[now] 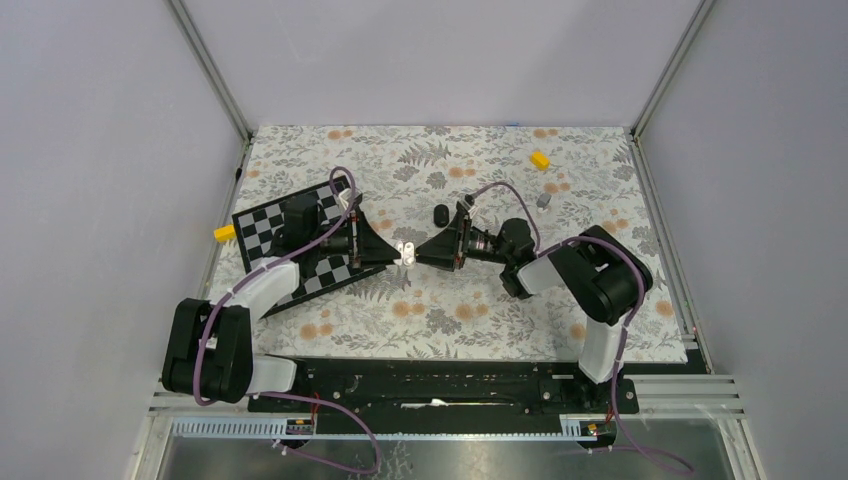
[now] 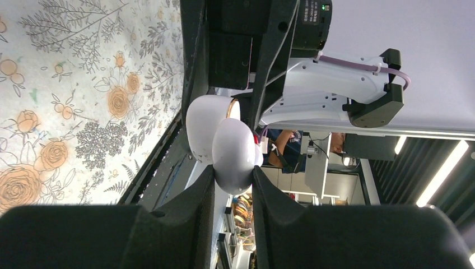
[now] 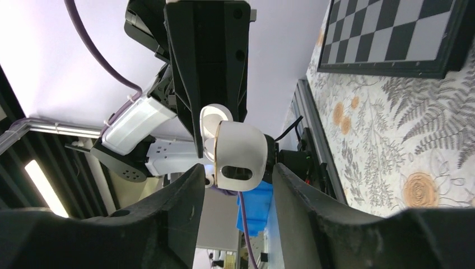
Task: Insert the wireless bluetooth earbuds into the charging case
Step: Pass from the right arm to the left, then adjust the left earbud in the left side groove of the charging case.
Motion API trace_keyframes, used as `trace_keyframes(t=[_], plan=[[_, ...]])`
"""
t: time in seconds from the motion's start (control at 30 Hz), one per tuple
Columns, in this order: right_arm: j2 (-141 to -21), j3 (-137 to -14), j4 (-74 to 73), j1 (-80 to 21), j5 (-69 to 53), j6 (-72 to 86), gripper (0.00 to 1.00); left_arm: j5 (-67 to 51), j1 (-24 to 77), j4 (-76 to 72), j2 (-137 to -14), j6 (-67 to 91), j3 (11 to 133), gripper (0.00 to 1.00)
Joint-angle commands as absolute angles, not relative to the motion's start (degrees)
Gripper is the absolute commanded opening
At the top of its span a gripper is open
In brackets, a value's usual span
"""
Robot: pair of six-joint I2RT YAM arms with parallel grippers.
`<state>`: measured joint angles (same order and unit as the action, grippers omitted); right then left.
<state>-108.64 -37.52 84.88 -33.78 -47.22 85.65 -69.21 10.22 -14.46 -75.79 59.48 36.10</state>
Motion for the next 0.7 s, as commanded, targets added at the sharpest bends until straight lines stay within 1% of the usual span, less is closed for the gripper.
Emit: trace_keyframes(t=[0.0, 0.13, 0.27, 0.33, 0.37, 0.43, 0.5, 0.63, 0.67], plan=[[-103.7, -37.9, 81.3, -31.9, -48.1, 80.7, 0.57, -69.3, 9.4, -11.1, -75.0, 54.6, 39.0, 0.0], [-102.3, -39.4, 76.4, -32.0, -48.8, 77.5, 0.66, -69.0, 9.4, -11.2, -74.9, 54.6, 39.0, 0.0], [-102.1, -39.6, 75.2, -32.0, -49.0, 76.8, 0.82, -68.9, 9.4, -11.2, -74.8, 54.6, 39.0, 0.0], [-101.6, -39.4, 73.9, -32.0, -48.9, 75.8, 0.96, -68.9, 9.3, -11.0, -74.8, 54.5, 39.0, 0.0], [-101.1, -39.2, 72.6, -32.0, -48.7, 75.0, 0.99, -68.9, 9.3, -10.9, -74.8, 54.4, 39.0, 0.0], [-99.1, -38.7, 68.2, -32.0, -47.8, 72.1, 1.0, -68.9, 9.0, -10.1, -74.9, 53.9, 39.2, 0.0], [-95.7, -38.4, 60.1, -32.0, -45.6, 66.5, 1.0, -68.9, 8.6, -8.6, -75.0, 52.8, 39.5, 0.0], [-86.4, -40.5, 35.0, -32.5, -36.7, 51.3, 1.0, -68.7, 7.9, -5.5, -75.2, 50.6, 40.5, 0.0], [-84.4, -41.1, 31.2, -32.8, -35.2, 48.2, 0.99, -68.6, 7.9, -4.9, -75.3, 50.1, 40.7, 0.0]])
